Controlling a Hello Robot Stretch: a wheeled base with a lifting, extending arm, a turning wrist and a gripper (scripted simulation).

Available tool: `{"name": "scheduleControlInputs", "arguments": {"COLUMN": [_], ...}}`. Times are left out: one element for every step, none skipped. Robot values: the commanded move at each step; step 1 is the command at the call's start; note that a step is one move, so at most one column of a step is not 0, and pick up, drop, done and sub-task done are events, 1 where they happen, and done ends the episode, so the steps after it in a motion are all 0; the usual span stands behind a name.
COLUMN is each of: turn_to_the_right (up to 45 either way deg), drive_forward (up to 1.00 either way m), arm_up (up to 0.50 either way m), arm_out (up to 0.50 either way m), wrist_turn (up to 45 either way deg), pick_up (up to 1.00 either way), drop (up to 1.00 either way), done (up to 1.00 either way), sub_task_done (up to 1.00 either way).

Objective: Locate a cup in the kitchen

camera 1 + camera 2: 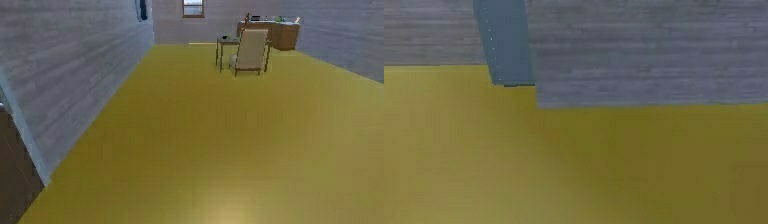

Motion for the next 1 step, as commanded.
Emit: {"name": "scheduleControlInputs", "arguments": {"turn_to_the_right": [0.0], "drive_forward": [1.0], "arm_up": [0.0], "arm_out": [0.0], "wrist_turn": [0.0], "pick_up": [0.0], "drop": [0.0], "done": [0.0], "sub_task_done": [0.0]}}
